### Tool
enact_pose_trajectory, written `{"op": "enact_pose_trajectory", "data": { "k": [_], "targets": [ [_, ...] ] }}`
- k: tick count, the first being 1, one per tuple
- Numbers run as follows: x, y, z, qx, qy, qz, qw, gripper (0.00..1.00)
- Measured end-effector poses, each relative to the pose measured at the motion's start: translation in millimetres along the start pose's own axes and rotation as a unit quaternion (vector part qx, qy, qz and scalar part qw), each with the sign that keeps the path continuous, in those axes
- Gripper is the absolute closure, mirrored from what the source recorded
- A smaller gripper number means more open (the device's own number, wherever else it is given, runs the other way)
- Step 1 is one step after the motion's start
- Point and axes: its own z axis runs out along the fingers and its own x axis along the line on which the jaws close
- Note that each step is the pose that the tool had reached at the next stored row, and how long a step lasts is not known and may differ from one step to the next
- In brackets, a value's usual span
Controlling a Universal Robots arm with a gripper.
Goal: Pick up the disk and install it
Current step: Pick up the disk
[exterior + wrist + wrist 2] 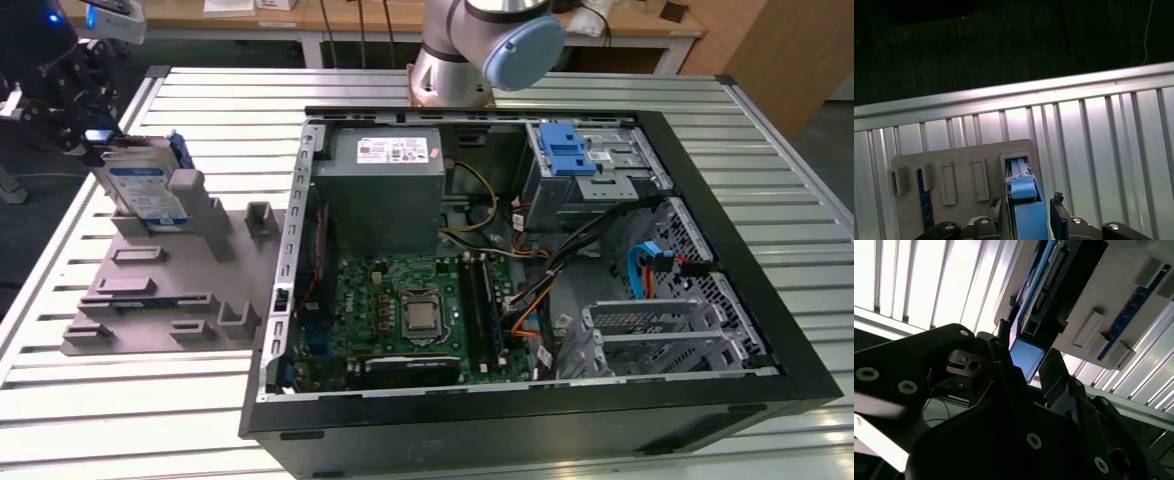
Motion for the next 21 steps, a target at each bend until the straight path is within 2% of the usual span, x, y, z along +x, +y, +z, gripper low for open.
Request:
{"op": "enact_pose_trajectory", "data": {
  "k": [6,15,21],
  "targets": [
    [-2.2,2.4,2.8,-0.0001,0.0001,0.0,1.0,0.49],
    [-3.7,4.6,10.4,-0.0001,0.0001,0.0,1.0,0.49],
    [-3.8,4.8,11.4,-0.0001,0.0001,0.0,1.0,0.49]
  ]
}}
